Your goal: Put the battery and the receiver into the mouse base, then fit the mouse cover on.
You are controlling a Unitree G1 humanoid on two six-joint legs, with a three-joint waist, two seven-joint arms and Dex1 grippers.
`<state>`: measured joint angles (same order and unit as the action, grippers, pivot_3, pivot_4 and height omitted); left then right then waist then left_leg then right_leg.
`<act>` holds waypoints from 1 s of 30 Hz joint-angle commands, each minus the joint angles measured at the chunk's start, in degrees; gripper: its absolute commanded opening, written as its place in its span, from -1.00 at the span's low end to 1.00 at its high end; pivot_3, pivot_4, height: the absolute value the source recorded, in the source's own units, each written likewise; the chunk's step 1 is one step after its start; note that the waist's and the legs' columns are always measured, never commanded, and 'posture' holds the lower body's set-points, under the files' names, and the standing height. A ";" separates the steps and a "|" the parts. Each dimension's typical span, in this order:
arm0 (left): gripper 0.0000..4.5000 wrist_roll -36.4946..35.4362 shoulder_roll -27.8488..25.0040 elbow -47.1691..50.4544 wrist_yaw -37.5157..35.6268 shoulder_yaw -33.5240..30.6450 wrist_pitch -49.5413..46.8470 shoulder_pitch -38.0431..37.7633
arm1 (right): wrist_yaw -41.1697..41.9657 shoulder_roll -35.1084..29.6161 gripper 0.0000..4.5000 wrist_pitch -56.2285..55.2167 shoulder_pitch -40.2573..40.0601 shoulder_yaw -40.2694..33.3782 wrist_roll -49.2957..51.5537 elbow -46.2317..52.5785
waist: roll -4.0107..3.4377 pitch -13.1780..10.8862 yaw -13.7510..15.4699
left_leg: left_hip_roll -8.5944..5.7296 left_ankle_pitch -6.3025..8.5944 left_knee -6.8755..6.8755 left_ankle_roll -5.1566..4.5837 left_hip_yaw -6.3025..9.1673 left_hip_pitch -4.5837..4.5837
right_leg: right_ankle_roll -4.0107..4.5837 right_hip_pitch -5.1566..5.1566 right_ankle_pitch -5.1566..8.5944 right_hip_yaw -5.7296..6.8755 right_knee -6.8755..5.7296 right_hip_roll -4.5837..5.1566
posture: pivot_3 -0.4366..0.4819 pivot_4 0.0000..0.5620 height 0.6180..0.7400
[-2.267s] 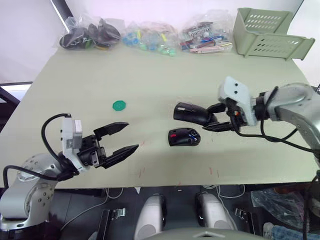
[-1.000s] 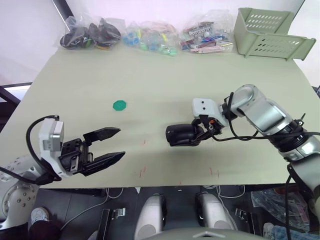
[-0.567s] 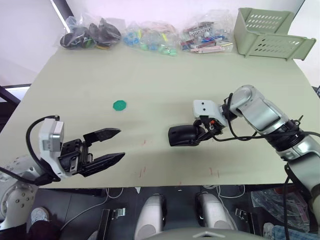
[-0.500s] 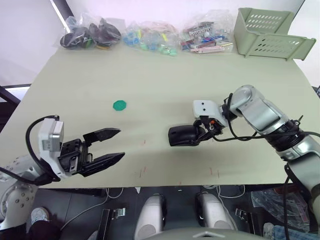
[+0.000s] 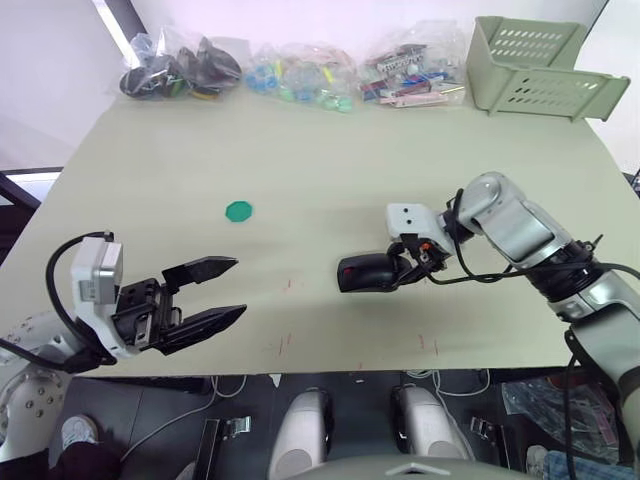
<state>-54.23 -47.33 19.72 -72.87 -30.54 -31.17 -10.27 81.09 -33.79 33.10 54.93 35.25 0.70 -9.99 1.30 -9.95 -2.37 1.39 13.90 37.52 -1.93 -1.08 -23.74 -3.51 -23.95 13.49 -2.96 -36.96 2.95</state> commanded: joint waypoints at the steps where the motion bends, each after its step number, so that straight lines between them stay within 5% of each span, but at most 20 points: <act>1: 1.00 -1.30 -0.75 2.01 -0.51 -1.75 -0.03 -0.38 | 0.61 0.51 0.01 -0.75 0.68 -0.22 -1.07 -0.88 | 0.00 0.00 0.00 | 0.00 -0.01 0.00 0.02 0.01 0.01 | 0.00 0.00 0.00 0.00 -0.02 0.00 | -0.05 -0.47 1.00; 8: 1.00 -1.39 -0.65 2.28 -0.41 -2.14 0.00 -0.99 | 1.52 1.37 0.01 -0.40 0.78 -0.41 -1.54 -1.44 | 0.00 0.00 -0.03 | 0.02 -0.11 0.00 0.18 0.04 0.06 | 0.06 0.00 -0.03 0.03 -0.13 -0.05 | -0.05 -0.47 1.00; 13: 1.00 -1.59 -0.60 2.50 -0.43 -2.33 0.00 -1.43 | 1.48 1.72 0.98 -0.74 0.54 -0.87 -1.85 -0.64 | 0.00 0.00 -0.05 | 0.03 -0.13 0.00 0.20 0.04 0.06 | 0.07 0.00 -0.03 0.05 -0.14 -0.08 | -0.05 -0.47 1.00; 25: 1.00 -1.52 -0.59 2.56 -0.48 -2.17 -0.02 -1.54 | 0.88 0.22 0.98 3.24 -0.56 -7.18 2.90 8.04 | -0.01 0.00 0.10 | 0.03 -0.14 0.00 0.23 0.13 -0.04 | 0.07 -0.06 -0.04 0.09 -0.14 -0.05 | -0.05 -0.47 1.00; 30: 1.00 -1.40 -0.85 2.20 -0.75 -2.22 -0.04 -1.39 | 0.32 -2.79 0.98 -6.55 -6.86 -10.32 4.21 11.96 | 0.00 0.00 0.38 | 0.02 -0.14 0.00 0.23 0.12 -0.06 | 0.08 -0.01 -0.03 0.15 -0.10 -0.04 | -0.05 -0.47 1.00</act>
<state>-54.46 -47.36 20.79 -73.00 -31.09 -31.26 -11.63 81.54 -35.51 29.68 48.65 27.36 4.04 -0.44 1.30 -9.95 -1.99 1.41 13.76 37.53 -1.70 -0.99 -23.80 -3.44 -23.95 13.46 -2.79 -37.04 2.93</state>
